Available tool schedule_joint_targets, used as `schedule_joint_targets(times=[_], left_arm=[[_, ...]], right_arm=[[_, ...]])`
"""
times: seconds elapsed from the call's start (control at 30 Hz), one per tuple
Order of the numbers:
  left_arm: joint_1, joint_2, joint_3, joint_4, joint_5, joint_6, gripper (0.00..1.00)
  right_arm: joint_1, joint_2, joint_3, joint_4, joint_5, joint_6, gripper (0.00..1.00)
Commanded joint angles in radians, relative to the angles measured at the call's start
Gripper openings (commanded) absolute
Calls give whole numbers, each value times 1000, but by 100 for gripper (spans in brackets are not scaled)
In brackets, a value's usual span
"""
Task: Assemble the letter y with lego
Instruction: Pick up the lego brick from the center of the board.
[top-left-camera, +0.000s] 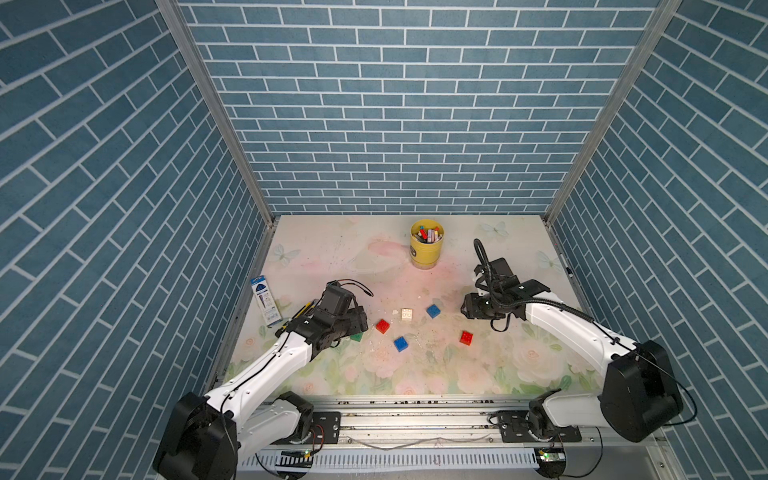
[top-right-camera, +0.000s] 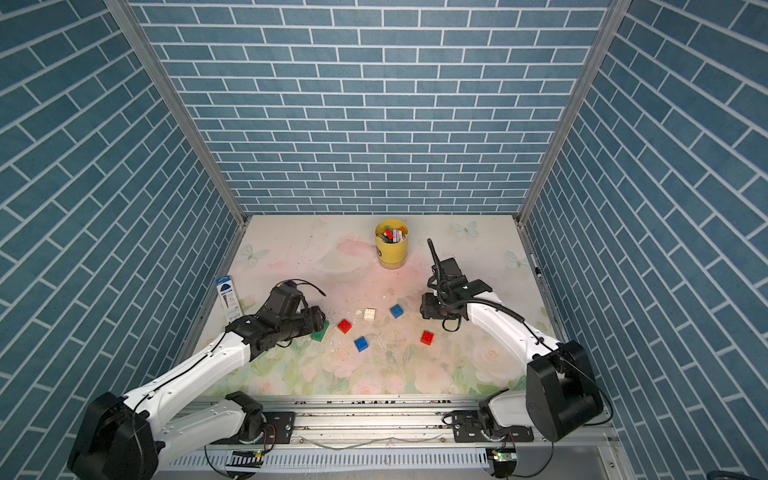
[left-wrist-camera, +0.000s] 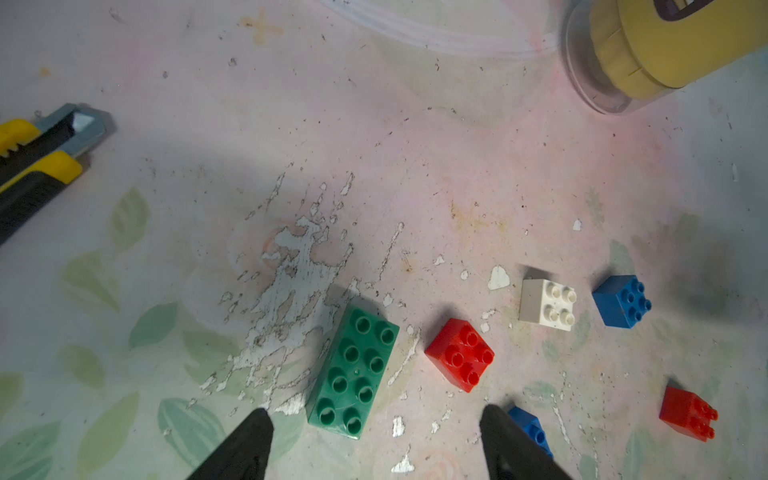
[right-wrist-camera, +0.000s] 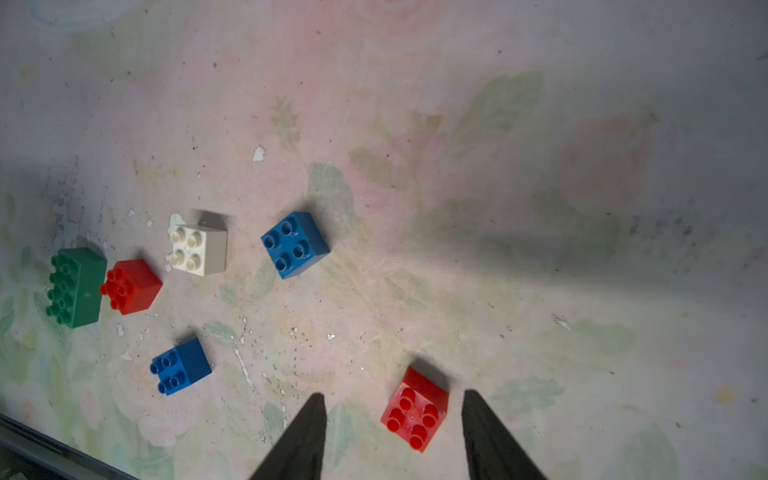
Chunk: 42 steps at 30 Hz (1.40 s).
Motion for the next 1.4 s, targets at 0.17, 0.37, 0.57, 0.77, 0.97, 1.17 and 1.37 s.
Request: schedule_joint_targets(times=[0.17, 0.37, 0.57, 0.77, 0.97, 1.17, 1.37], left_arm=[[-40, -11, -49, 17, -8, -67, 84], [-47, 28, -39, 34, -2, -72, 84], [-73, 66, -27, 33, -11, -80, 84], [-86, 87, -31, 46, -12, -89, 84], [-89, 107, -26, 49, -13, -91, 84], [-99, 111, -23, 46, -16, -91, 84], [-104, 96, -20, 37, -18, -90, 85]], right_arm=[[53, 77, 63, -126, 135, 2, 67], [52, 129, 21, -98, 58, -44, 73], [53, 169, 3, -81, -63, -64, 70], [61, 183, -2, -137, -108, -83, 67], [101, 179, -2, -194, -116, -89, 64], [127, 130, 15, -213, 6, -86, 67], [122, 150, 15, -194, 78, -111, 77]])
